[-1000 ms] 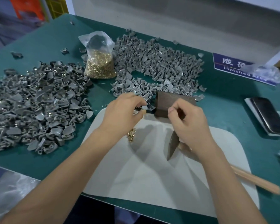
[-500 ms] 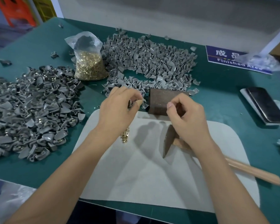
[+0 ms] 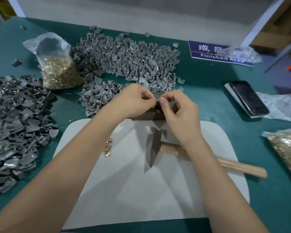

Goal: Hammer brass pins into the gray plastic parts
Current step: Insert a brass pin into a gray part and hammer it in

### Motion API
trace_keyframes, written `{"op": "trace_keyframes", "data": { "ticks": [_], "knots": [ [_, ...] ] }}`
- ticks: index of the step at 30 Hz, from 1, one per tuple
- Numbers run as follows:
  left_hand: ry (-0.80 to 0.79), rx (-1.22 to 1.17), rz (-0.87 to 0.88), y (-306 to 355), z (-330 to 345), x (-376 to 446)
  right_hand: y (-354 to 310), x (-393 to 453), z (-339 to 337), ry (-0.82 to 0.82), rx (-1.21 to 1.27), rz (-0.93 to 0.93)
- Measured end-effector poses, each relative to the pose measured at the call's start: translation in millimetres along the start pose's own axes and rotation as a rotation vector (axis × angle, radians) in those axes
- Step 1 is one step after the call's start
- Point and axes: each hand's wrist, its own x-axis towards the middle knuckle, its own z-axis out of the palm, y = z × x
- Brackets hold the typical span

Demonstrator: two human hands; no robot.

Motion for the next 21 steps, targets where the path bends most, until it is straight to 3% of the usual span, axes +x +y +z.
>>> {"op": "trace_keyframes", "data": {
  "ticks": [6, 9, 13, 17, 21],
  "knots": [
    [0.077, 0.082, 0.081, -9.8, 0.1, 11.0, 0.8, 1.9, 4.2, -0.001, -0.002, 0.011],
    [0.206, 0.06, 0.23, -16.0, 4.2, 1.3, 1.0, 3.6, 1.5, 0.091, 0.03, 0.011],
    [0.209, 0.197, 0.392, -19.5, 15.4, -14.7, 2.9, 5.2, -3.8, 0.178, 0.049, 0.089],
    [0.303, 0.317, 0.428, -16.6, 18.9, -12.8, 2.7, 4.1, -3.8, 0.163, 0.066, 0.123],
    [0.286, 0.323, 0.416, -16.6, 16.9, -6.5, 2.8, 4.7, -3.3, 0.116, 0.055, 0.091]
  ]
}}
